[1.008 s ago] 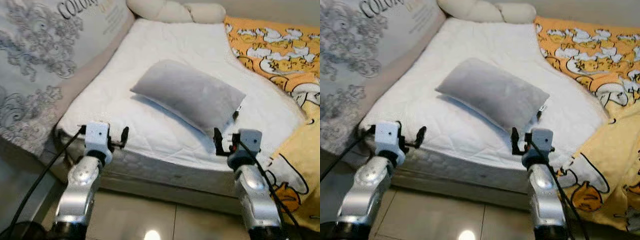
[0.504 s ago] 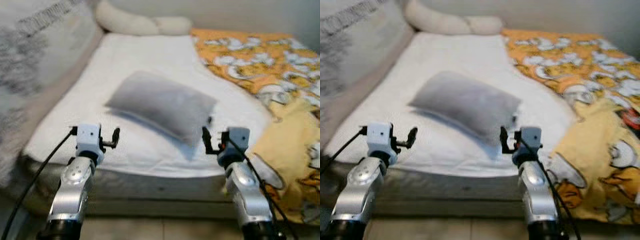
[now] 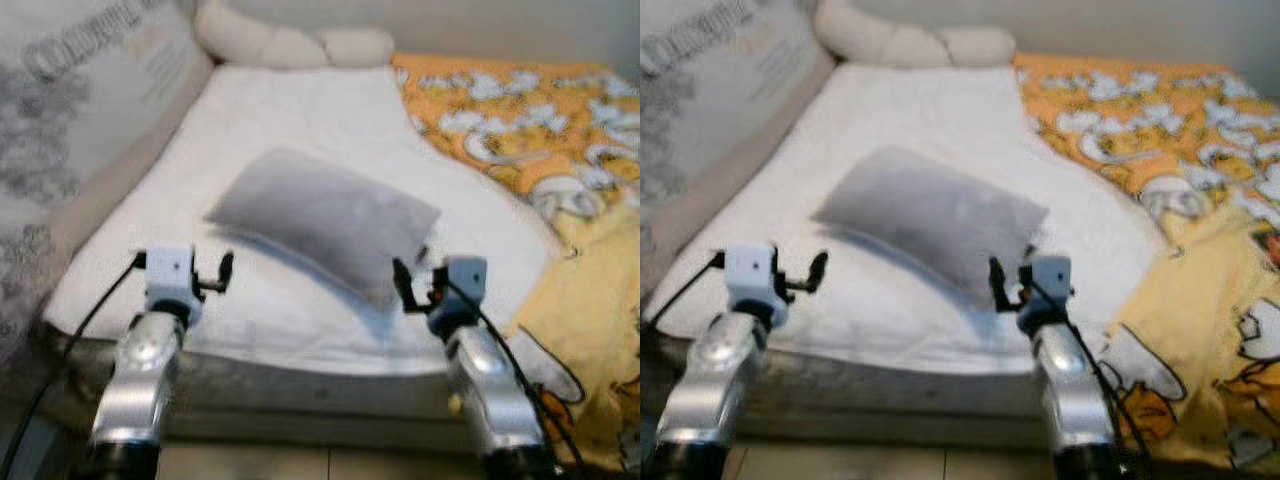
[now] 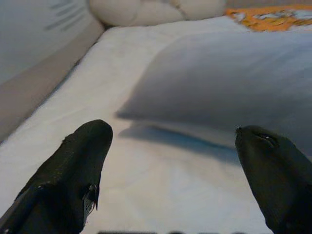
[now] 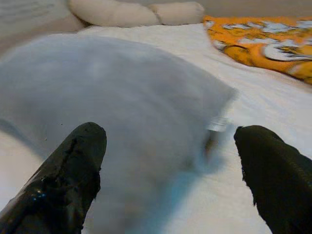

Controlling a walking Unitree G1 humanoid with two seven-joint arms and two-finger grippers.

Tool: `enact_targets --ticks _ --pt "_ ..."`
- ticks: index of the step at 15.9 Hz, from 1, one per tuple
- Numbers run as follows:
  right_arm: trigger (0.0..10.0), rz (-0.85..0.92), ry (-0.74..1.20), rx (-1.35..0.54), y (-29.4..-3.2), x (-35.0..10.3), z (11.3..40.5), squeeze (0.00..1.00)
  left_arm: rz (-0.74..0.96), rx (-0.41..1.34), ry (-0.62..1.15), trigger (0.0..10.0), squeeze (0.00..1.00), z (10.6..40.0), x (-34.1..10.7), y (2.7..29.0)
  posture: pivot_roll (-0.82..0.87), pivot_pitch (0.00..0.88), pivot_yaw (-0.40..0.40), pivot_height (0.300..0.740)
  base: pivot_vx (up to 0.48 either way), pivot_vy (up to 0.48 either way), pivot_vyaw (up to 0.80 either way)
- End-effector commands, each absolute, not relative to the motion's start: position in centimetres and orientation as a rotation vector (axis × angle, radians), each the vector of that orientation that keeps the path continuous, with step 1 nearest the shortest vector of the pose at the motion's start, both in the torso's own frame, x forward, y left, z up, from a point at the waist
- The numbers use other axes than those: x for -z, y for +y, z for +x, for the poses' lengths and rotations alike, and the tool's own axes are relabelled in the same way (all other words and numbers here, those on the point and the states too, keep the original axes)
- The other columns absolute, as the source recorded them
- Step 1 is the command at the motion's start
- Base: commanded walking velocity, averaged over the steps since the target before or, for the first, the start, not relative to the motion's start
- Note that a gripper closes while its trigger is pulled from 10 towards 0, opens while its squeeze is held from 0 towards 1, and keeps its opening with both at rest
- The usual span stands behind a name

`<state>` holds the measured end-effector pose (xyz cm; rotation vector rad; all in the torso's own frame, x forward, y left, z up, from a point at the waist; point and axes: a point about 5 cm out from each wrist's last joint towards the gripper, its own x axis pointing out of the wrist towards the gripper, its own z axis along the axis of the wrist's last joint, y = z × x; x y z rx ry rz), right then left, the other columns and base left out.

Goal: Clean up the room

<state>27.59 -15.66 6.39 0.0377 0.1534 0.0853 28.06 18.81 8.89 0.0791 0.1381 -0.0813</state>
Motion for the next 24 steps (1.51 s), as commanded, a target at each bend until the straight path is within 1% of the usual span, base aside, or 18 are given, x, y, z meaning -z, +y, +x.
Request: enact_targets --ticks 1,7,11,20,22,23,24 --pt "10.0 0.037 0.148 -0.073 -15.85 -6.64 27.80 0.00 0.084 0.107 0.136 10.0 0.44 28.23 -9.04 18.46 0.04 0.000 -0.001 0.740 0.326 0.000 0.00" --pt "10.0 0.023 0.150 -0.081 -15.99 -6.70 27.96 0.00 0.092 0.121 0.131 10.0 0.44 28.31 -9.10 18.36 0.04 0.000 -0.001 0.740 0.328 0.000 0.00" --pt "10.0 0.015 0.118 -0.101 -15.51 -7.24 28.00 0.00 0.095 0.122 0.130 10.0 0.45 28.13 -9.02 18.50 0.05 0.000 -0.004 0.740 0.329 0.000 0.00" --pt "10.0 -0.002 0.114 -0.113 -15.70 -7.43 28.14 0.00 0.094 0.126 0.129 10.0 0.44 28.12 -9.00 18.28 0.05 0.000 -0.015 0.740 0.325 0.000 0.00" --pt "10.0 -0.002 0.114 -0.115 -15.68 -7.45 28.15 0.00 0.093 0.129 0.126 10.0 0.44 28.10 -9.01 18.23 0.05 0.000 -0.015 0.740 0.292 0.000 0.00" --pt "10.0 -0.009 0.111 -0.124 -15.63 -7.55 28.24 0.00 0.093 0.138 0.121 10.0 0.42 28.11 -9.05 18.15 0.05 0.000 -0.014 0.740 0.000 0.000 0.00" --pt "10.0 -0.004 0.113 -0.124 -15.62 -7.63 28.41 0.00 0.101 0.173 0.122 10.0 0.42 28.11 -9.03 17.93 0.05 0.000 -0.015 0.740 0.000 0.000 0.00"
